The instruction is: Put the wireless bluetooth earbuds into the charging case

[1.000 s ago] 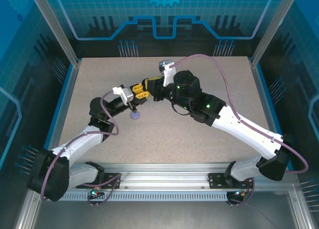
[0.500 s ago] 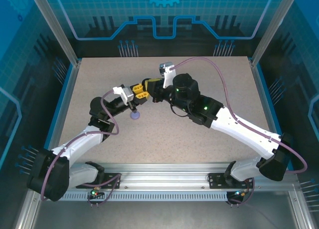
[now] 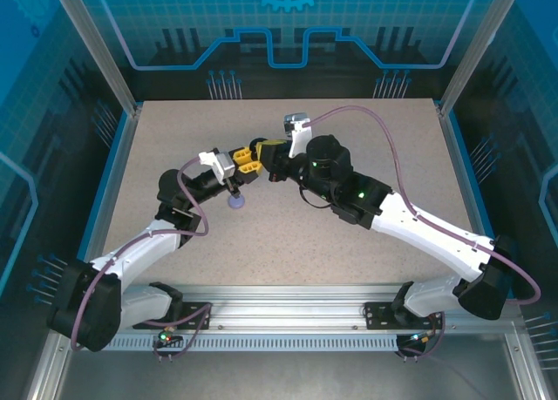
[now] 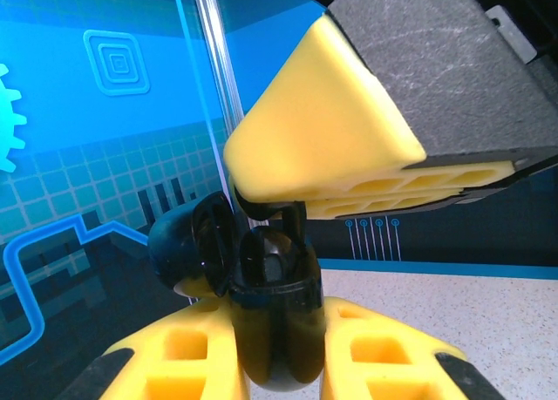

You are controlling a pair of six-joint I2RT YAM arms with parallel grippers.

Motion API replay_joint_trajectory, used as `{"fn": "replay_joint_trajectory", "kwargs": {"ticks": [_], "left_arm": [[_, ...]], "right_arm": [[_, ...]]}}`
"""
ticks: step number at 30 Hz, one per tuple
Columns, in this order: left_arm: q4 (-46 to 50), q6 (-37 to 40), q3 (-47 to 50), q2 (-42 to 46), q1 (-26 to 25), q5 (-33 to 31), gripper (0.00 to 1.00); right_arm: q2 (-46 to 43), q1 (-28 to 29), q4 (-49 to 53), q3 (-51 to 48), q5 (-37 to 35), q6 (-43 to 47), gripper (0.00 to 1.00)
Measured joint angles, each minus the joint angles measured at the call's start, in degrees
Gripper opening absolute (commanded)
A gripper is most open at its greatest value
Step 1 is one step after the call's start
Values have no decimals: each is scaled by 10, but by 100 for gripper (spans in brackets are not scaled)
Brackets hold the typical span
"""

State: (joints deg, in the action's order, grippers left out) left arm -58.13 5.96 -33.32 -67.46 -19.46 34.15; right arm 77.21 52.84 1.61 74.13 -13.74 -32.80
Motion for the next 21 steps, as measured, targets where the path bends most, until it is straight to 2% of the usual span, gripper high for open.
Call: {"fn": "replay_joint_trajectory", "kwargs": {"ticks": [15, 21], "left_arm": [[6, 0, 0, 0, -2, 1, 0], [3, -1, 0, 0, 1, -12, 0]], "right_arm": [[-5, 3, -7, -10, -15, 8, 10], [17, 2, -1, 16, -8, 28, 9]]}}
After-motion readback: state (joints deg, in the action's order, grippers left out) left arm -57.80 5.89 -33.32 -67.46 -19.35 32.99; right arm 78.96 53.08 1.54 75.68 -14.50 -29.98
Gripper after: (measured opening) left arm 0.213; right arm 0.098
